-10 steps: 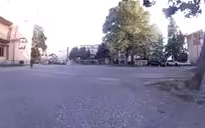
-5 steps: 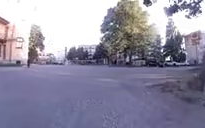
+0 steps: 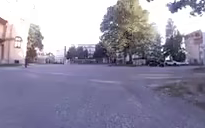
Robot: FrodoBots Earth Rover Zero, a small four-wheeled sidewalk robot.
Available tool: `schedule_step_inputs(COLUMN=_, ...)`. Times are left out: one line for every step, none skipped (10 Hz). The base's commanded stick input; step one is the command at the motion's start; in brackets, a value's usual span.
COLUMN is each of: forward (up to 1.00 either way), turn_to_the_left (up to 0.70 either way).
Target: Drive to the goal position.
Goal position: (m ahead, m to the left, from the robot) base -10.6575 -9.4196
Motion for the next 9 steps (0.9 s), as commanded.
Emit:
schedule_step_inputs(forward=0.7, turn_to_the_left=0.0)
schedule_step_inputs(forward=0.7, turn_to_the_left=0.0)
schedule_step_inputs(forward=0.7, turn_to_the_left=0.0)
schedule_step_inputs(forward=0.7, turn_to_the_left=0.0)
schedule_step_inputs(forward=0.7, turn_to_the_left=0.0)
schedule_step_inputs(forward=0.7, turn_to_the_left=0.0)
schedule_step_inputs(forward=0.7, turn_to_the_left=0.0)
schedule_step_inputs(forward=0.7, turn_to_the_left=0.0)
schedule_step_inputs(forward=0.7, turn_to_the_left=0.0)
